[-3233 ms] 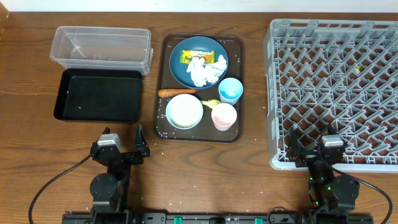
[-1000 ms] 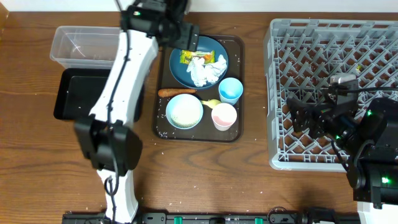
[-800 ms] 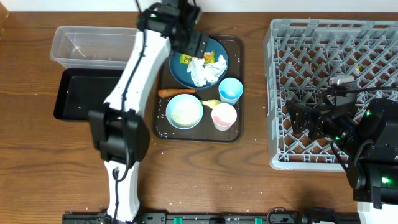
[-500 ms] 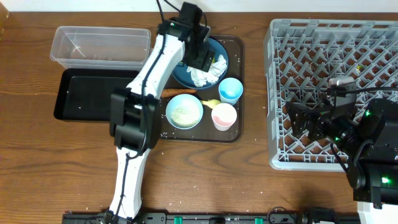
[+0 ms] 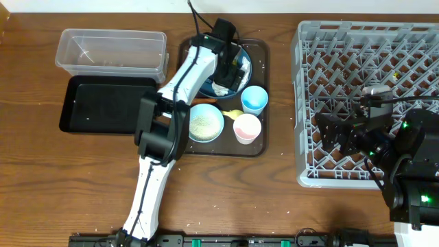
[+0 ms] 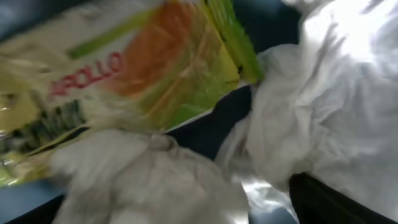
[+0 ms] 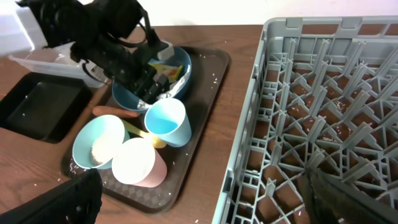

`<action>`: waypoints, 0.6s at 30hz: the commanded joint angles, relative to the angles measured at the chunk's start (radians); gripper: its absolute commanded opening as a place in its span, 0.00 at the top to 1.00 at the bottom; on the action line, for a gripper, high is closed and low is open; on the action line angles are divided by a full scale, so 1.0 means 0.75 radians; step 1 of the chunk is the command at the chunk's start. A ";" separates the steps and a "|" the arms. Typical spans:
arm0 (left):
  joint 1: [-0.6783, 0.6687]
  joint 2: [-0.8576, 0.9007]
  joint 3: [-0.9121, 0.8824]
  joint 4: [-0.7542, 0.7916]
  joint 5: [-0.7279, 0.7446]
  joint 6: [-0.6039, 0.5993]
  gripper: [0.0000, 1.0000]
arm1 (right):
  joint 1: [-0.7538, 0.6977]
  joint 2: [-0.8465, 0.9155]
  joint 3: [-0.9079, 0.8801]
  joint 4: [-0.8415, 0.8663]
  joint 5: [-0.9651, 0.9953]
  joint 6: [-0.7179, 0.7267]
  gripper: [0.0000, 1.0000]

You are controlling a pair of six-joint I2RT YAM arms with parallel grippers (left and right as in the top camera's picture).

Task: Sort waste into correct bins and load items into the dishwasher rack
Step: 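Reach the left gripper to the blue plate and grasp the tissues, then carry the tissues left and drop them into the clear bin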

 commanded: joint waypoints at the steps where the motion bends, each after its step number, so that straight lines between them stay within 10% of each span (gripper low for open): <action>1: 0.009 0.042 0.022 0.004 -0.023 0.023 0.17 | -0.017 0.001 0.030 -0.001 -0.004 0.017 0.01; 10: 0.009 0.037 0.022 0.004 -0.076 0.022 0.89 | -0.017 0.001 0.030 -0.002 -0.005 0.018 0.01; 18: 0.010 -0.121 0.027 0.004 -0.076 -0.054 0.94 | -0.017 0.001 0.030 -0.001 -0.004 0.018 0.01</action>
